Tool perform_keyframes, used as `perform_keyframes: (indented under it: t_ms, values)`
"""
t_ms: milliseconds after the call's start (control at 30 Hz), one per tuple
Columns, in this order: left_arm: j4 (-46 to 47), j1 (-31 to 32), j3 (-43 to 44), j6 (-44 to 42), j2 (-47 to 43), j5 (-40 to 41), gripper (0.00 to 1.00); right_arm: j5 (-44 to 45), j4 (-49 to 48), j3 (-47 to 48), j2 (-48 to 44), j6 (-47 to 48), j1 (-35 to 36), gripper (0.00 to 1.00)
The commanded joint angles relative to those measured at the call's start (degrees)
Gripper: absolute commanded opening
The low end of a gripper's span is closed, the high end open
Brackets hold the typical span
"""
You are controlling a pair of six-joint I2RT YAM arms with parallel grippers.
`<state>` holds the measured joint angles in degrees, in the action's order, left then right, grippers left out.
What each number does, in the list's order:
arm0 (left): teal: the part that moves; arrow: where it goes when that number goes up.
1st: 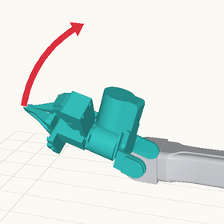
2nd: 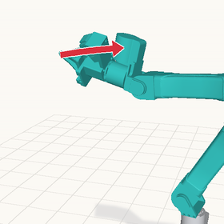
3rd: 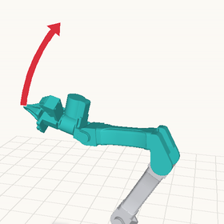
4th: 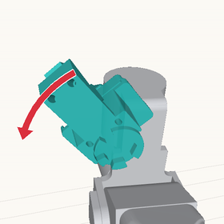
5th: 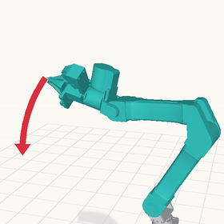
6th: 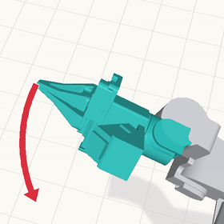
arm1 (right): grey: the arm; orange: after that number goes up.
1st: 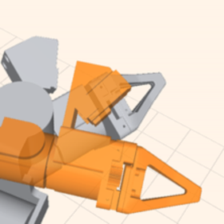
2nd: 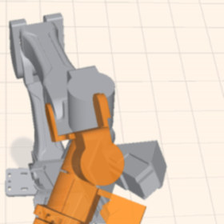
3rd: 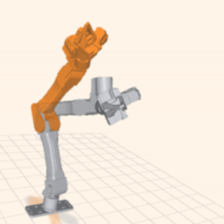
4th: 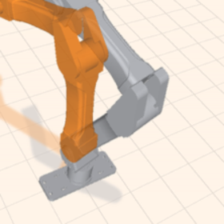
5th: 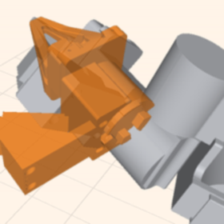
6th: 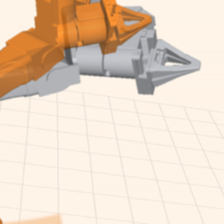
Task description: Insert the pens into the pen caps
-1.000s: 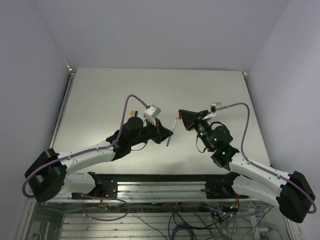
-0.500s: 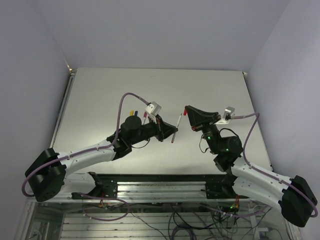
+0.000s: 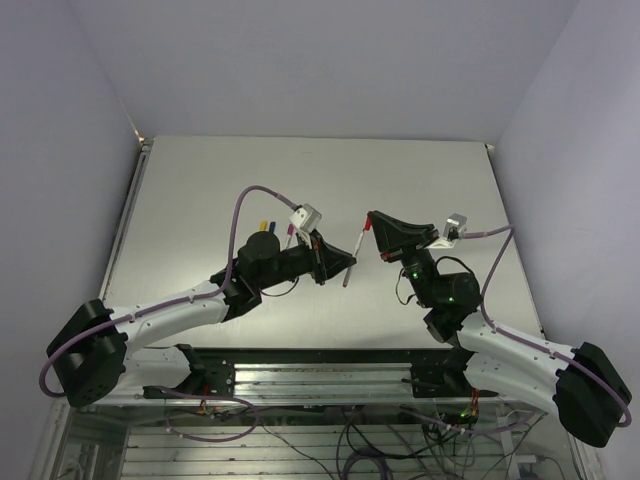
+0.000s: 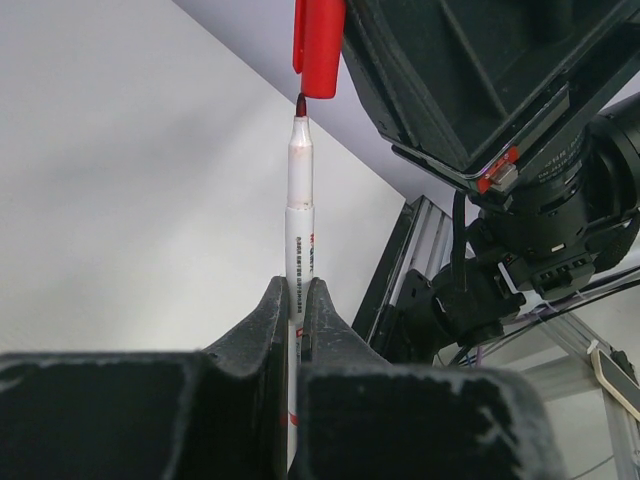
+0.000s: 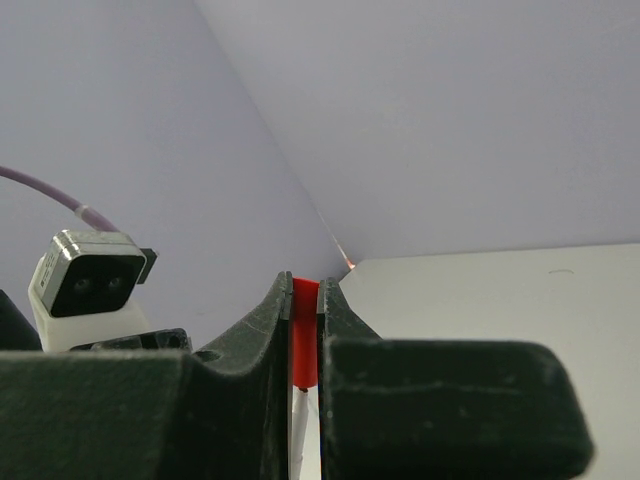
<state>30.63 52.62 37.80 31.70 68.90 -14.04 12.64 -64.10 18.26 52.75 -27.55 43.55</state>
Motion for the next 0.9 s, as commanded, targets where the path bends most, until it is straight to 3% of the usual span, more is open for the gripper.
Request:
perform_keyframes:
  t_ms: [0, 867]
  values:
    - [3.0, 0.2, 1.3, -0.5, 0.1, -2.3, 0.07, 0.5, -2.3, -0.2, -0.7, 1.1, -0.1, 0.00]
    - [4.0, 0.3, 0.8, -0.2, 0.0, -0.8, 0.07, 0.2, -1.9, -1.3, 0.6, -0.3, -0.1, 0.00]
